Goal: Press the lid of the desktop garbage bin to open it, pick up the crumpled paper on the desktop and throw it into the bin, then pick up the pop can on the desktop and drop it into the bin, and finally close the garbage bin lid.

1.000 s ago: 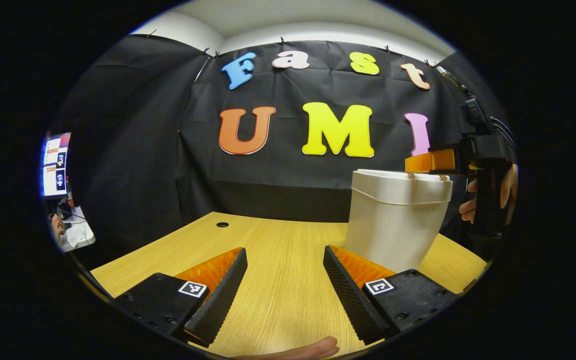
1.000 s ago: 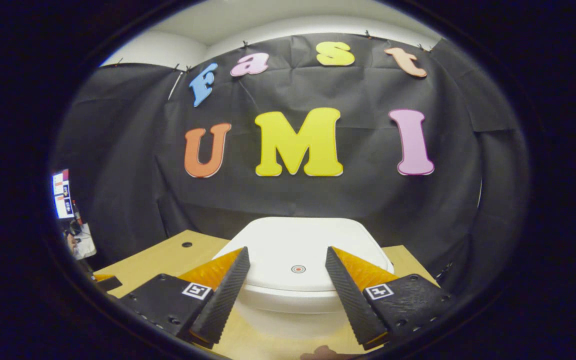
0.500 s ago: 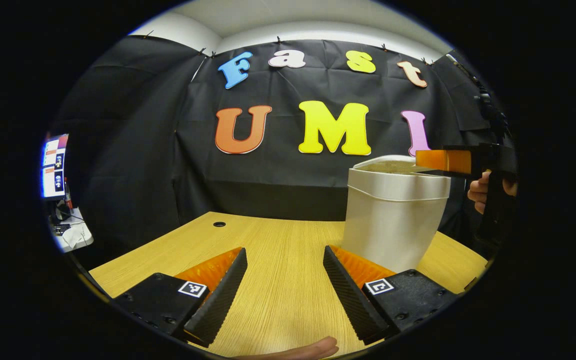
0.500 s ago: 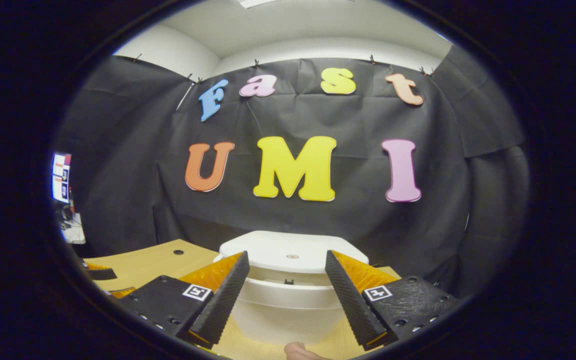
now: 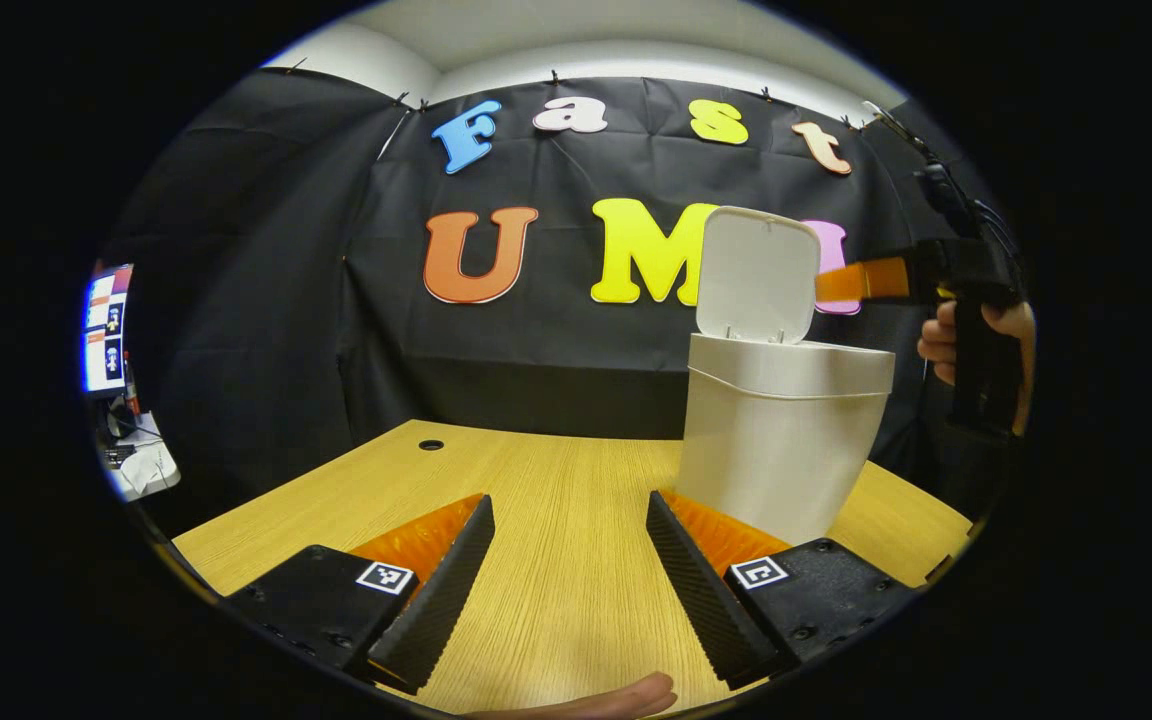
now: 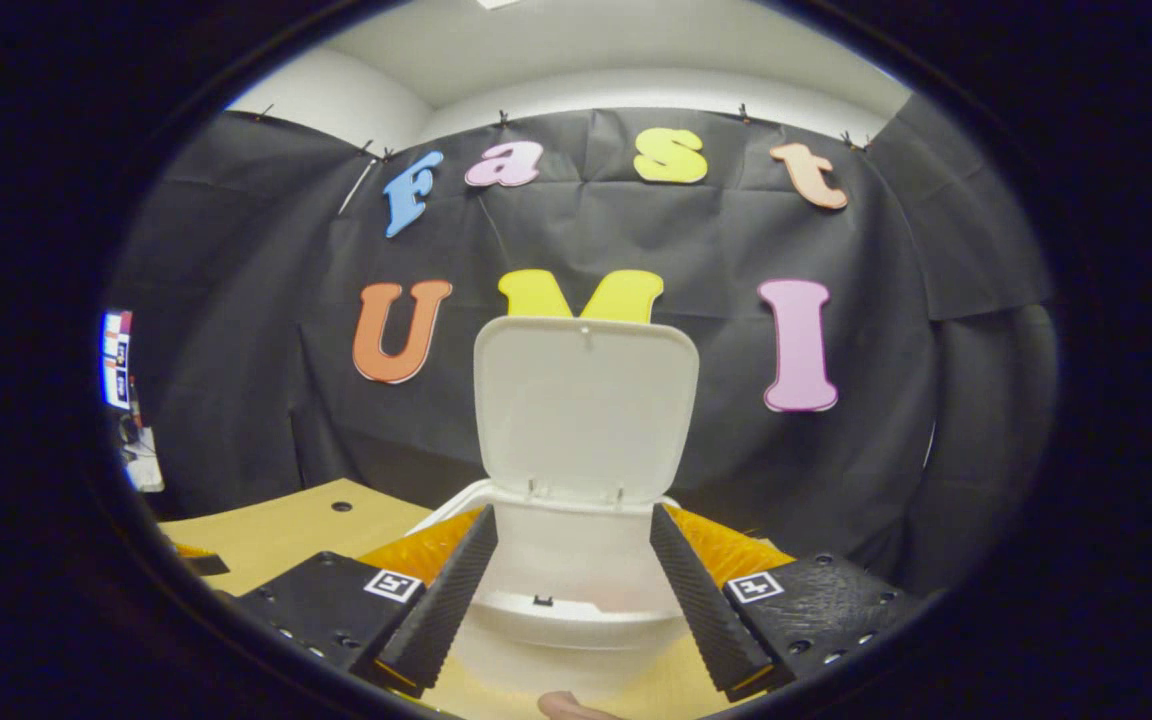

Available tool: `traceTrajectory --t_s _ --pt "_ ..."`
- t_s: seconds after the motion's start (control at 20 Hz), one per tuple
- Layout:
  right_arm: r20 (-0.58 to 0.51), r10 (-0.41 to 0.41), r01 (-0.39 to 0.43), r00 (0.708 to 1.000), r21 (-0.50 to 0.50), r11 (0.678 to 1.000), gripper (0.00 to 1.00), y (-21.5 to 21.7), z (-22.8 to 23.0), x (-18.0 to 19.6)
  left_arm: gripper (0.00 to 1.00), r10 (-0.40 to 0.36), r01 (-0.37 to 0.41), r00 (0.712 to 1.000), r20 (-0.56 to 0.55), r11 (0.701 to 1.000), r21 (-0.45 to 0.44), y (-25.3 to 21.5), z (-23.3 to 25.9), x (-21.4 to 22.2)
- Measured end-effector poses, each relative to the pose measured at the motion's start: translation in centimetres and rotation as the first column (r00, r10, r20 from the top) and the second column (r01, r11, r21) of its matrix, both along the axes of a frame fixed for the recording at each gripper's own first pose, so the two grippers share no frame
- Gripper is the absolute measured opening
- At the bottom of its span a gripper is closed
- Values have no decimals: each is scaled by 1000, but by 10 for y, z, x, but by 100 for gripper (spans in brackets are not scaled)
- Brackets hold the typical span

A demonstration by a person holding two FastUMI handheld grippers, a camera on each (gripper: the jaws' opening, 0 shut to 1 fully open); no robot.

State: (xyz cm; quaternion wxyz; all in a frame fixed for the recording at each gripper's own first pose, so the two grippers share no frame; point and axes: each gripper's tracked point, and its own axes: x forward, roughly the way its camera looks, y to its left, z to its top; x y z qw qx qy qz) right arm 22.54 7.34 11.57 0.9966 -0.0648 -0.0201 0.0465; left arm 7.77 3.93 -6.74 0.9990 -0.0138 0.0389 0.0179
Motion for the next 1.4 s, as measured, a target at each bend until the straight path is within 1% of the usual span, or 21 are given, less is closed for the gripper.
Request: traceTrajectory --t_s 0.1,0.2,0.3,0.35,0.4,0.5,0.6,0.65,0.7,0.85,0.9,0.95,1.0,1.05,1.1,1.2,1.4 --pt "86 -8 11 996 -33 999 94 3 37 11 99 3 -3 1000 2 1000 -2 1 1 0" --pt "162 4 5 987 -56 998 95 13 73 19 99 5 -5 1000 9 1000 -2 5 3 -2" --pt "213 -5 13 977 -34 999 94 20 106 28 99 9 -9 1000 9 1000 -14 8 2 0" --pt "218 -6 8 976 -8 1000 94 24 116 34 99 7 -7 1000 7 1000 -21 8 1 0" --pt "207 -10 5 978 24 1000 95 28 123 41 99 3 -3 1000 6 1000 -23 9 1 0" --pt "143 0 -12 990 79 997 95 38 129 61 99 11 -11 1000 1 1000 -20 10 1 -1" --pt "87 -38 29 995 111 993 94 33 134 87 100 17 -16 1000 8 999 -28 15 4 -2" --pt "61 -56 49 997 108 993 92 32 133 100 100 18 -17 1000 14 999 -35 17 6 -2" --pt "34 -74 71 997 98 993 94 31 130 111 99 20 -19 1000 22 999 -43 18 9 -3" --pt "-23 -119 120 993 72 990 95 31 121 134 99 18 -16 999 35 998 -56 20 12 -5" --pt "-31 -120 122 992 75 990 95 30 117 135 99 18 -16 999 36 998 -54 20 13 -5" --pt "-38 -114 117 993 95 989 96 32 117 134 99 18 -16 999 36 999 -52 21 12 -5" --pt "-51 -109 114 993 106 988 95 33 115 132 98 16 -14 999 36 999 -53 21 12 -5" --pt "-62 -101 107 993 116 987 97 32 114 127 98 16 -14 999 38 999 -53 20 12 -4" --pt "-65 -92 99 994 118 988 95 32 115 120 98 15 -13 999 39 999 -50 20 12 -5" --pt "-73 -74 82 995 102 991 96 31 109 105 98 9 -7 1000 28 999 -43 16 8 -4" --pt "-110 -67 72 992 37 997 96 32 91 70 98 6 -5 999 41 1000 -21 9 13 -5"
